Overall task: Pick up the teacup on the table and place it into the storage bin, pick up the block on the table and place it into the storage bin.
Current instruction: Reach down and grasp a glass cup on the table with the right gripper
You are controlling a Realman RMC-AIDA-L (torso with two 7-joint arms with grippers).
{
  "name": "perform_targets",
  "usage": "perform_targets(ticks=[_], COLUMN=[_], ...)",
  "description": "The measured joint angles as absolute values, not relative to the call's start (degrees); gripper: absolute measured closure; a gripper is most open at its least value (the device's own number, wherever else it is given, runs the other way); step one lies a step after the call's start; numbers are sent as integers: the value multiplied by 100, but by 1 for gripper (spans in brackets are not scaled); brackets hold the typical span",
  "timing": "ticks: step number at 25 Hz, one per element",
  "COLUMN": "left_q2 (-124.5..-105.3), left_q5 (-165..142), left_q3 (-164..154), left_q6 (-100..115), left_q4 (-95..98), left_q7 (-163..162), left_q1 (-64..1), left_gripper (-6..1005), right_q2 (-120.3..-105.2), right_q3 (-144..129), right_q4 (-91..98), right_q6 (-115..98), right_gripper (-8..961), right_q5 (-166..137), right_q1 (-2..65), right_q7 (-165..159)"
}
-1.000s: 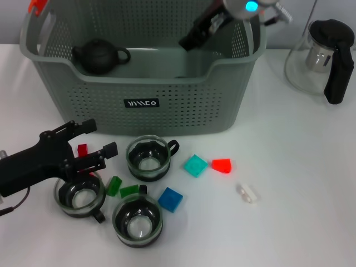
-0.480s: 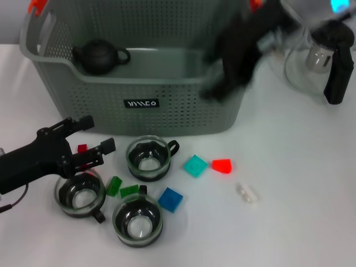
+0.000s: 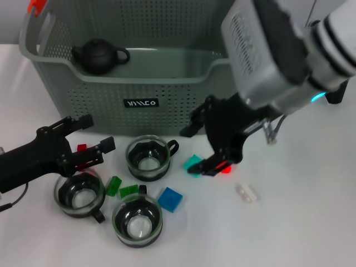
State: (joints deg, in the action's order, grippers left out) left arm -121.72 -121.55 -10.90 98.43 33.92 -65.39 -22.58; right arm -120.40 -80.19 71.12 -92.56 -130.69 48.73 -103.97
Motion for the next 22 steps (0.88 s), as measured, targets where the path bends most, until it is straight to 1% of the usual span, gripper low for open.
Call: perform_targets(ticks=[6,13,22], left_q2=[-12163,-12164,-12116], left_q5=[-12155,-12255,-12858], left_q3=[-1075,-1098,-967], left_q6=[9843,9908,10952], left_q4=[3399,3435,3788], left_q7=[-6539,-6538,-5994], left_q1=[-2211,-2196,-2085], left_gripper=[138,138,138], right_q2=[-12052,-12057,-12060], right_q3=[-8656,-8830,-8833], right_q4=[6584,6276,6261], right_q6=[-8495,-8266,-8235], right_gripper=[249,249,249], right_q5=[-13063,-13076,-13069], right_q1=[4966,5166,5185], right_q7=[-10315,-10354,-10362])
